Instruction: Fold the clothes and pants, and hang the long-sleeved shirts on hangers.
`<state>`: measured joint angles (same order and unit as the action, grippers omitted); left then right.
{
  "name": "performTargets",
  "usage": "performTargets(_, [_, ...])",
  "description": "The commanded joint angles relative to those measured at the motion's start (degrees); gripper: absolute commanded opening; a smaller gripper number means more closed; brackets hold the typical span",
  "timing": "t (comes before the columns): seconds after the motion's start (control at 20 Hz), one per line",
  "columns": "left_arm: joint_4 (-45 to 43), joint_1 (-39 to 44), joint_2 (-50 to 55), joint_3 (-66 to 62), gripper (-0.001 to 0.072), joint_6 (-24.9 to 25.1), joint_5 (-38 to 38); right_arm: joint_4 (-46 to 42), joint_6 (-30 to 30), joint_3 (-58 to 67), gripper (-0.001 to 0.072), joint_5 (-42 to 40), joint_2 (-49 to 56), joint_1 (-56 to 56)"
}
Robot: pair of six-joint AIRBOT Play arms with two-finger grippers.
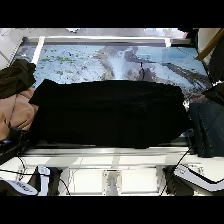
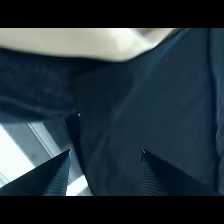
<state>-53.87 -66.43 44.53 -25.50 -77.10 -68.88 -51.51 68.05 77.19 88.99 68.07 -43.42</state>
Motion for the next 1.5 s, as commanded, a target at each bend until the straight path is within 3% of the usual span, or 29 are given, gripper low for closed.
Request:
performTargets(0.0, [1.9,-0.9,2.7,2.5,0.0493,2.8,-1.1,1.8,0.0,-0.3,0.034,-0.1,-1.2,0.0])
performTargets(0.15, [2.0,3.6,7.8,2.5,0.0492,3.1,0.0,1.8,0.0,-0.3,0.034,-0.1,-1.2,0.0])
performTargets(0.35, [2.2,10.3,13.4,2.4,0.0489,3.0,8.4,1.8,0.0,-0.3,0.034,0.3,-1.3,0.0])
performTargets(0.45, [1.2,11.0,14.4,2.4,0.0443,3.0,9.6,1.8,0.0,-0.3,0.0341,1.0,-1.4,0.0])
performTargets(0.55, [-0.3,11.0,14.4,2.4,0.0441,3.0,11.2,1.7,0.0,-0.3,0.034,1.1,-1.4,0.0])
performTargets(0.75, [4.4,11.1,14.4,2.4,0.0416,3.1,15.4,1.8,0.1,-0.3,0.0339,1.0,-1.4,0.0])
performTargets(0.8, [4.9,11.1,14.4,2.4,0.0385,3.1,15.8,1.8,0.1,-0.3,0.0339,1.0,-1.4,0.0])
performTargets(0.85, [4.8,11.1,14.4,2.4,0.0252,3.1,15.8,1.8,0.0,-0.3,0.0339,1.0,-1.4,0.0])
performTargets(0.9, [4.9,11.1,14.4,2.4,0.0043,3.6,15.8,1.8,0.0,-0.3,0.0339,0.9,-1.6,-0.1])
performTargets(0.95, [4.9,11.1,14.4,2.4,0.0007,4.4,15.8,1.7,-0.5,-0.3,0.0339,0.5,-2.0,-0.2])
performTargets(1.2, [4.9,11.1,14.4,2.4,0.0007,4.5,15.3,-3.5,-3.2,-1.6,0.0341,-1.1,-8.7,-6.7])
performTargets(1.45, [4.8,11.1,14.4,2.4,0.0007,6.1,15.3,-3.2,-2.7,-22.6,0.0342,-1.2,-15.5,-22.9])
